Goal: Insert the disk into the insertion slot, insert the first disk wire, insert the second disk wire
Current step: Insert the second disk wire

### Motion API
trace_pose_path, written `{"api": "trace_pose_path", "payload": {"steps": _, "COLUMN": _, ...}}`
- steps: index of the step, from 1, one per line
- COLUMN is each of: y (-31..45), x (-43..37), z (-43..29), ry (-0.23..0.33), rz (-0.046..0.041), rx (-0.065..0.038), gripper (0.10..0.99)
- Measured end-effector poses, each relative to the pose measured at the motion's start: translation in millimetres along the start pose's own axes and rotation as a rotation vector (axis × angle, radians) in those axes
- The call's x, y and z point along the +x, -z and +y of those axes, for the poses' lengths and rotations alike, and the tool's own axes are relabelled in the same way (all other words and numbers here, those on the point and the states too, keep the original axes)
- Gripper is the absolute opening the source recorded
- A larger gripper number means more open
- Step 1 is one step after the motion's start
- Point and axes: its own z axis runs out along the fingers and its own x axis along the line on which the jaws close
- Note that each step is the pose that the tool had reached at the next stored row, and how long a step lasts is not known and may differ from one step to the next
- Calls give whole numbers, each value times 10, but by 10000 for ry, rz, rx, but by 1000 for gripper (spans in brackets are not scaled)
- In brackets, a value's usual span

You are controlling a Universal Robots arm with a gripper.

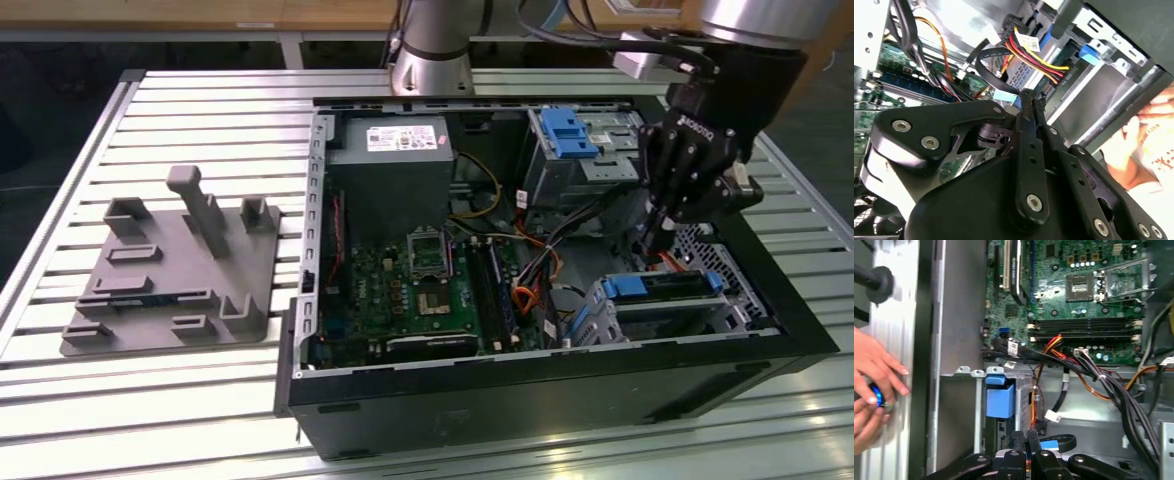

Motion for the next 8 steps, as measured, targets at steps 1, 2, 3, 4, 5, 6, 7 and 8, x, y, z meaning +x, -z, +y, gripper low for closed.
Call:
{"api": "trace_pose_path", "payload": {"steps": 1, "y": -3, "x": 9, "z": 0, "ry": 8, "rz": -137, "rx": 1, "gripper": 145}}
{"api": "trace_pose_path", "payload": {"steps": 2, "y": -6, "x": 17, "z": 0, "ry": 16, "rz": -275, "rx": 2, "gripper": 145}}
{"api": "trace_pose_path", "payload": {"steps": 3, "y": -9, "x": 25, "z": 0, "ry": 25, "rz": -418, "rx": 3, "gripper": 145}}
{"api": "trace_pose_path", "payload": {"steps": 4, "y": -11, "x": 34, "z": 0, "ry": 32, "rz": -539, "rx": 4, "gripper": 145}}
{"api": "trace_pose_path", "payload": {"steps": 5, "y": -15, "x": 45, "z": 0, "ry": 38, "rz": -636, "rx": 4, "gripper": 145}}
{"api": "trace_pose_path", "payload": {"steps": 6, "y": -19, "x": 59, "z": -1, "ry": 42, "rz": -710, "rx": 5, "gripper": 145}}
{"api": "trace_pose_path", "payload": {"steps": 7, "y": -22, "x": 73, "z": -1, "ry": 45, "rz": -767, "rx": 5, "gripper": 145}}
{"api": "trace_pose_path", "payload": {"steps": 8, "y": -26, "x": 87, "z": -1, "ry": 47, "rz": -814, "rx": 5, "gripper": 145}}
